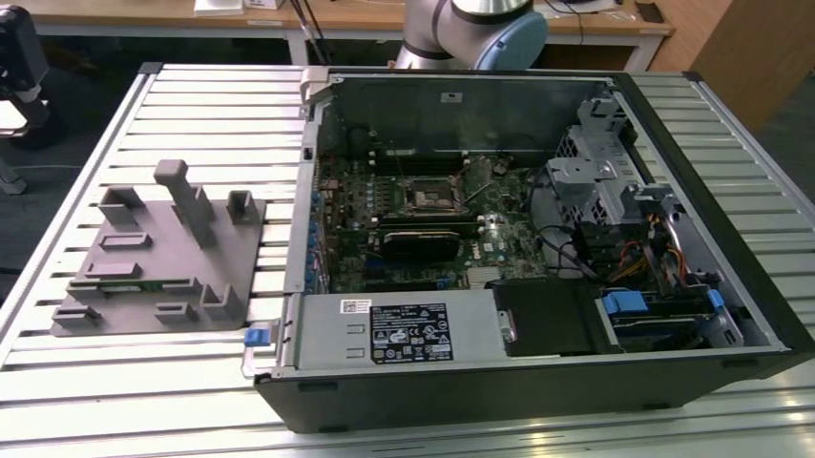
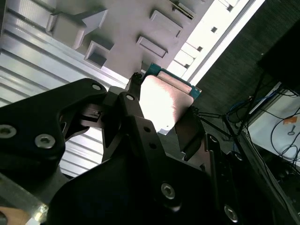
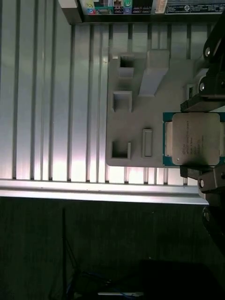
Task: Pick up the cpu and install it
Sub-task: 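Pick up the cpu and move it towards the insertion slot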
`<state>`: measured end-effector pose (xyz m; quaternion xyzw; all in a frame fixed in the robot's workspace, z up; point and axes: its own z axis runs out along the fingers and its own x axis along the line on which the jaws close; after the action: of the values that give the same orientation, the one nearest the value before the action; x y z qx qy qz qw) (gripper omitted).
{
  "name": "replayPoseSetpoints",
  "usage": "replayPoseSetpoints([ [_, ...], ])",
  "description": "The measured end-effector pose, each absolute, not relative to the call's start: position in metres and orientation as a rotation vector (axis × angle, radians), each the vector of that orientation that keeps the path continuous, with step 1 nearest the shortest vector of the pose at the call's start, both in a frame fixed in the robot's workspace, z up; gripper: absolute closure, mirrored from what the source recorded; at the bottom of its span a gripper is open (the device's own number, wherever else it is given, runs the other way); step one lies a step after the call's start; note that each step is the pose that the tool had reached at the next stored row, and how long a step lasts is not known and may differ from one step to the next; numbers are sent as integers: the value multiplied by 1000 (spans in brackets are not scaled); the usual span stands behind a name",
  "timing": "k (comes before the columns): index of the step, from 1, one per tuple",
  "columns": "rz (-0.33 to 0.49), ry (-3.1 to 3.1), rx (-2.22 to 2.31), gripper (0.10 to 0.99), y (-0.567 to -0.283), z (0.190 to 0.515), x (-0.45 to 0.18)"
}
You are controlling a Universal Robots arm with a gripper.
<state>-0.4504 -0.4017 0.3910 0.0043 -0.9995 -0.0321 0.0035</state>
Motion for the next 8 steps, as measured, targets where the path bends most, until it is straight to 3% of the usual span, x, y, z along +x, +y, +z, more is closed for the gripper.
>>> replayPoseSetpoints([
  [8, -100, -3133, 13, 545, -401, 394, -448],
])
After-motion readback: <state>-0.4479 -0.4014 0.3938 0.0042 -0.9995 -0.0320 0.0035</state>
